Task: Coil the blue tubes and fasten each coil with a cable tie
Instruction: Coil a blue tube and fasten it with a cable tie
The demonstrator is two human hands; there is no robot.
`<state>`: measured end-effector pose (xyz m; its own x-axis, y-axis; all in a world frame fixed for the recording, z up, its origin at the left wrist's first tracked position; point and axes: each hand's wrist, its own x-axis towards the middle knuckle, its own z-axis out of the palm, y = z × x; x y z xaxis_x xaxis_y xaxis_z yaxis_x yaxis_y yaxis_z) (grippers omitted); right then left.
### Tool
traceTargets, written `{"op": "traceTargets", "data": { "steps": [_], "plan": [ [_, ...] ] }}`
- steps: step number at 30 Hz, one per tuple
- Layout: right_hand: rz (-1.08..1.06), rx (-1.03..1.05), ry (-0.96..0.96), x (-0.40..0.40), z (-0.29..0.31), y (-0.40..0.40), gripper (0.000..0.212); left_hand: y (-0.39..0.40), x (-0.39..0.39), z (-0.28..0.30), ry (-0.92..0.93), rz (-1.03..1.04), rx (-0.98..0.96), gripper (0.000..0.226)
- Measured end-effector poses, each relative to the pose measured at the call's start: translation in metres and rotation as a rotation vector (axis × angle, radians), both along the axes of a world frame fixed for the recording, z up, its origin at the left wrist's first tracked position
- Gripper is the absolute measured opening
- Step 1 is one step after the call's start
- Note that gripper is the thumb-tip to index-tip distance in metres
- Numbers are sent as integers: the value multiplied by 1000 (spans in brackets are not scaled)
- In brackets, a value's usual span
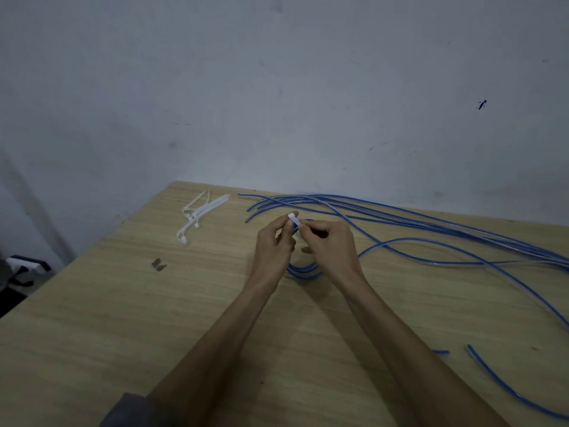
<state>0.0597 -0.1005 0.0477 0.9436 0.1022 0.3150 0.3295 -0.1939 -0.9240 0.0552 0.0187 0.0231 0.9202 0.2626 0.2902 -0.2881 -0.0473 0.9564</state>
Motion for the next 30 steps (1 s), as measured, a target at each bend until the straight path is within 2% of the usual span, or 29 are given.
{"op": "traceTargets", "data": {
  "steps": [9,13,19,21,25,30],
  "plan": [
    [-20,53,-14,5,4,-1,16,4,10,-4,-125,14,230,22],
    [-14,-54,-6,8,15,-6,29,6,12,-3,-140,21,347,28],
    [-1,-439,-78,20,34,-27,24,1,4,5,-160,-26,480,23],
    [38,-391,-4,19,41,-32,21,-2,2,10,-162,-47,489,24],
    [167,-86,197,12,51,-40,23,-6,-5,18,-148,-123,460,23],
    [133,-19,314,14,55,-43,15,-9,-11,22,-126,-222,478,24]
  ]
}}
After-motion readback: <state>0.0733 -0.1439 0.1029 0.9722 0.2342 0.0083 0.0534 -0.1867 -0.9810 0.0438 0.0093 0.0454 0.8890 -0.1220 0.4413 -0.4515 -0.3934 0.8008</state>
